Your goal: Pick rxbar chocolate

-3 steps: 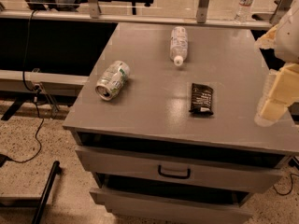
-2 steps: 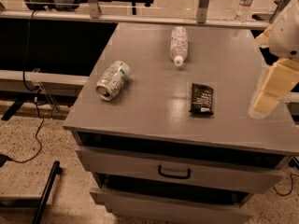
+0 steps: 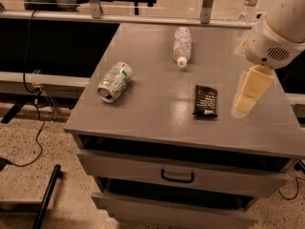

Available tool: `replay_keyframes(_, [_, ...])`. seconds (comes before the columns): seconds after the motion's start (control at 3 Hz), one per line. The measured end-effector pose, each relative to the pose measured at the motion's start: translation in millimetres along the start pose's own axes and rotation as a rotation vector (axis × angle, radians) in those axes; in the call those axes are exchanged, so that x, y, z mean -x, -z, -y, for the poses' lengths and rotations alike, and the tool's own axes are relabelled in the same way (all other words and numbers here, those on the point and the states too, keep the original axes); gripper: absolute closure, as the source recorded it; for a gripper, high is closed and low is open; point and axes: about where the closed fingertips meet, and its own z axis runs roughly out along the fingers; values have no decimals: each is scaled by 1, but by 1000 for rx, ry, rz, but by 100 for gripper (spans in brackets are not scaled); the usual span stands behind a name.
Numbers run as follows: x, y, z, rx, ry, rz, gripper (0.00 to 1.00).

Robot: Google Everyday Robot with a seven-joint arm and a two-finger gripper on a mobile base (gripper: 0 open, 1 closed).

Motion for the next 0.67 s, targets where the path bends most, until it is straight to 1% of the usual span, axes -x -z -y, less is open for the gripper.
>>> replay_keyframes(0.33, [14, -36, 6, 84, 110, 37, 0])
replay_keyframes(0.67, [19, -54, 11, 124, 153, 61, 0])
